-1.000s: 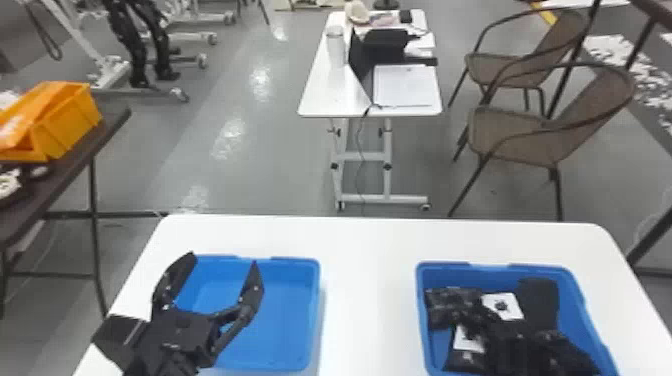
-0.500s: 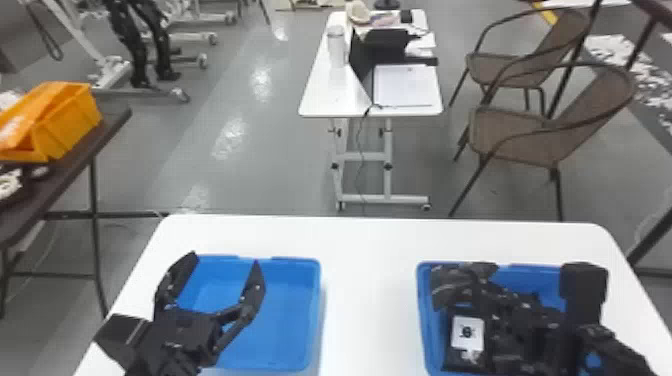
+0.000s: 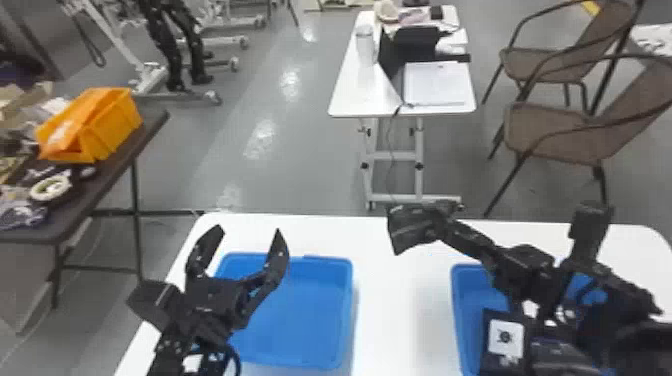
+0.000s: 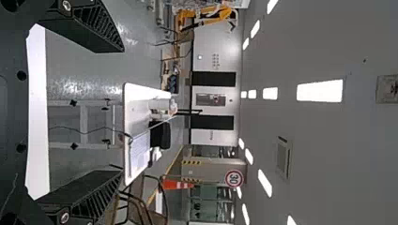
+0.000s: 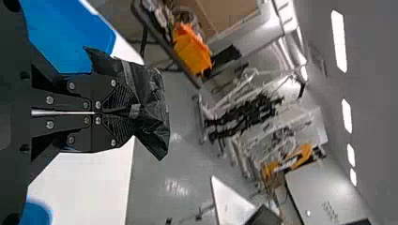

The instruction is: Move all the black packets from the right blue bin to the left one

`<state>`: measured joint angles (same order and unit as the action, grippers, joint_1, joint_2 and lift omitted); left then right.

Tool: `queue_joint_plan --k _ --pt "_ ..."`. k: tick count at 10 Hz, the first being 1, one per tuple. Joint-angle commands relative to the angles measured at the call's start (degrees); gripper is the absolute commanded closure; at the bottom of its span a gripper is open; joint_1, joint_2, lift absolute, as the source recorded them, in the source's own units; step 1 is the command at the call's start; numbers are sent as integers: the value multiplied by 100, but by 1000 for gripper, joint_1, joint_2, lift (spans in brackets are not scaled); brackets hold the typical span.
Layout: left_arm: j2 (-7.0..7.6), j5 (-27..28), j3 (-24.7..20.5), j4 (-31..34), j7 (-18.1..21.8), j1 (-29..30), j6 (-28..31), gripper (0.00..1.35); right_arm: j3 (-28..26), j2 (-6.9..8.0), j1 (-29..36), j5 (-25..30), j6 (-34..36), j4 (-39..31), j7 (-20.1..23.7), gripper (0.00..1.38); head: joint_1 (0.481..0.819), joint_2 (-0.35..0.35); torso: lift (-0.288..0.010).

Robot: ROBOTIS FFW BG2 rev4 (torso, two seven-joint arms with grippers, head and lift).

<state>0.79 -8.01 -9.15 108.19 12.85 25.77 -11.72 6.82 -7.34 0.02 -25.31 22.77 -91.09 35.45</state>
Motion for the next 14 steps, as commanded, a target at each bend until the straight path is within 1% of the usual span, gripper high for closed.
queue_joint_plan --k 1,2,3,4,5,6,8,9,10,11,12,13,14 --pt "-94 -403 97 62 -55 -230 250 88 592 49 -714 -387 -580 1015 375 1131 695 233 0" --pt "-94 -728 247 123 -169 -389 469 88 777 128 -1013 -378 -703 1401 683 1131 695 266 0" --pt "-94 -1282 387 123 -169 -555 751 88 944 154 -1206 -405 -782 1586 824 1131 695 287 0" --pt "-88 -1730 519 141 -178 -643 1014 88 1085 163 -1347 -458 -818 1683 876 1131 695 292 0" --pt "53 -2029 625 141 -178 -714 1313 88 1234 190 -1443 -563 -844 1779 920 1131 695 287 0" --pt "123 -2090 668 158 -204 -731 1489 88 1419 198 -1567 -633 -861 1832 938 1131 695 281 0" --pt "185 -2169 721 141 -196 -819 1761 88 1876 198 -1848 -871 -923 2113 964 1131 695 287 0" --pt "237 -2187 774 141 -196 -863 1788 87 1999 198 -1944 -906 -941 2236 964 1131 695 295 0" --pt "273 -2205 783 141 -204 -889 1858 116 2069 190 -2015 -941 -941 2307 964 1131 695 301 0" --pt "273 -2284 739 158 -196 -907 2139 417 2113 190 -2041 -1003 -949 2377 973 1131 695 303 0" --pt "264 -2161 756 194 -266 -881 1963 1335 2113 190 -2050 -994 -949 2395 973 1131 695 303 0" --pt "237 -2055 748 229 -266 -881 1963 1273 2113 198 -2103 -1003 -1020 2482 982 1131 695 304 0" --pt "273 -1976 783 246 -222 -907 1937 1228 2113 233 -2164 -1011 -1090 2614 999 1131 695 305 0"
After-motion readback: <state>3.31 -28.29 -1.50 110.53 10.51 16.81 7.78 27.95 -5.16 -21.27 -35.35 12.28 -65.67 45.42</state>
